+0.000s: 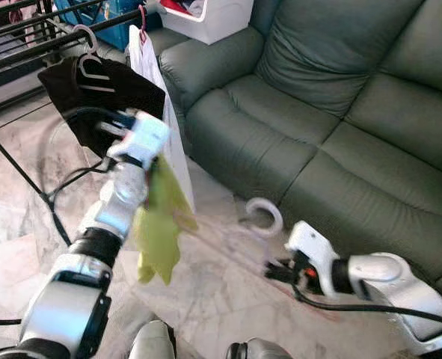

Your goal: Hang hanger

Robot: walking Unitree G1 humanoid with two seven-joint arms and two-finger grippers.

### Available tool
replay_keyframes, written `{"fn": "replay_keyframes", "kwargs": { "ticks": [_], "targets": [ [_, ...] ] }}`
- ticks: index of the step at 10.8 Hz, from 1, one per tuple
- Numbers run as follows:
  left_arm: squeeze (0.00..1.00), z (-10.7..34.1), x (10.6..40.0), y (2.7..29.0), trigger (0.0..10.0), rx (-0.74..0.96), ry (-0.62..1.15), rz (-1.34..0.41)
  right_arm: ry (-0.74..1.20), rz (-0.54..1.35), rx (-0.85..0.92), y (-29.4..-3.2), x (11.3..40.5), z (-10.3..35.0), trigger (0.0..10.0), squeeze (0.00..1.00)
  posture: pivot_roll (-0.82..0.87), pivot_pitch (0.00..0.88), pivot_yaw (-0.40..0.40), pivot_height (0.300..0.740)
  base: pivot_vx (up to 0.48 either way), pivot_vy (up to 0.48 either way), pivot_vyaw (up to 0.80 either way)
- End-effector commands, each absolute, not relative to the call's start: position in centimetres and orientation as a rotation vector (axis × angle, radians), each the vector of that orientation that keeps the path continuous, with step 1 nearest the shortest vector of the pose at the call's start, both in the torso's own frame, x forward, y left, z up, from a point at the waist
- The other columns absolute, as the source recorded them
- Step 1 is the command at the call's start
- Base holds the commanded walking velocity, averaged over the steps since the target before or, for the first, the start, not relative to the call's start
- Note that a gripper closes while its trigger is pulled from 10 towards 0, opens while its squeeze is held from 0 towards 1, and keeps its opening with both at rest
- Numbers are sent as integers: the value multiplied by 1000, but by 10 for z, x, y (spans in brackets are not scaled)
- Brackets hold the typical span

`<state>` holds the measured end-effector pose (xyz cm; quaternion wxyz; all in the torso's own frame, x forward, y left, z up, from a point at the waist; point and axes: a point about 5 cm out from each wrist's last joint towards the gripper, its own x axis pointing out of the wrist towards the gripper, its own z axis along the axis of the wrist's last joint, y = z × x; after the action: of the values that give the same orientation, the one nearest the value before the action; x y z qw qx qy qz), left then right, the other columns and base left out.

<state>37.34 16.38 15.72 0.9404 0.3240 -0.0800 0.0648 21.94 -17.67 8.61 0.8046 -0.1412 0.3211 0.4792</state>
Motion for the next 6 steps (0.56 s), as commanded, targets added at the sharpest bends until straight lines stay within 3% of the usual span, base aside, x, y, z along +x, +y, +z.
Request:
{"fn": "replay_keyframes", "kwargs": {
  "ticks": [1, 2, 4, 6],
  "targets": [
    [0, 168, 377, 163, 10000, 658, -197, 153, 691, 1004, -343, -182, 222, 86, 10000, 0, -34, 66, -72, 740, 0, 0, 0],
    [0, 168, 377, 165, 10000, 665, -198, 169, 650, 895, -393, -190, 236, 87, 10000, 0, -34, 69, -70, 740, 0, 0, 0],
    [0, 166, 379, 172, 10000, 674, -153, 233, 448, 826, -326, -179, 253, 107, 10000, 0, -35, 74, -65, 740, 0, 0, 0],
    [0, 164, 378, 166, 10000, 643, -137, 180, 356, 878, -237, -160, 252, 117, 10000, 0, -34, 78, -62, 740, 0, 0, 0]
  ]
}}
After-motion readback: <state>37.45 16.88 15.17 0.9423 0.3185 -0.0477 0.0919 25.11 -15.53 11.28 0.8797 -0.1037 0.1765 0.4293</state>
